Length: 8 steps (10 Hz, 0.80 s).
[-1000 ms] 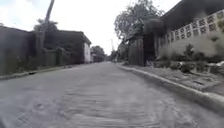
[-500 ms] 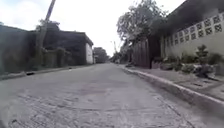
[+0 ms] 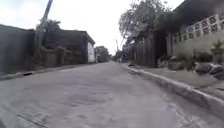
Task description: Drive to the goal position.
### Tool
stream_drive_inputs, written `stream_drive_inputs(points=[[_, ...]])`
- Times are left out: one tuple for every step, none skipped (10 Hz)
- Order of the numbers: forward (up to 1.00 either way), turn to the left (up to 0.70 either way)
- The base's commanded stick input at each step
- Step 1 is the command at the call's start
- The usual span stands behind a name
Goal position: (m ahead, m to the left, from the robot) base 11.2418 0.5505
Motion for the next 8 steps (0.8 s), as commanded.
stream_drive_inputs(points=[[1.0,0.0],[1.0,0.0],[1.0,0.0],[1.0,-0.13],[1.0,-0.39],[1.0,-0.4],[1.0,-0.4],[1.0,-0.4]])
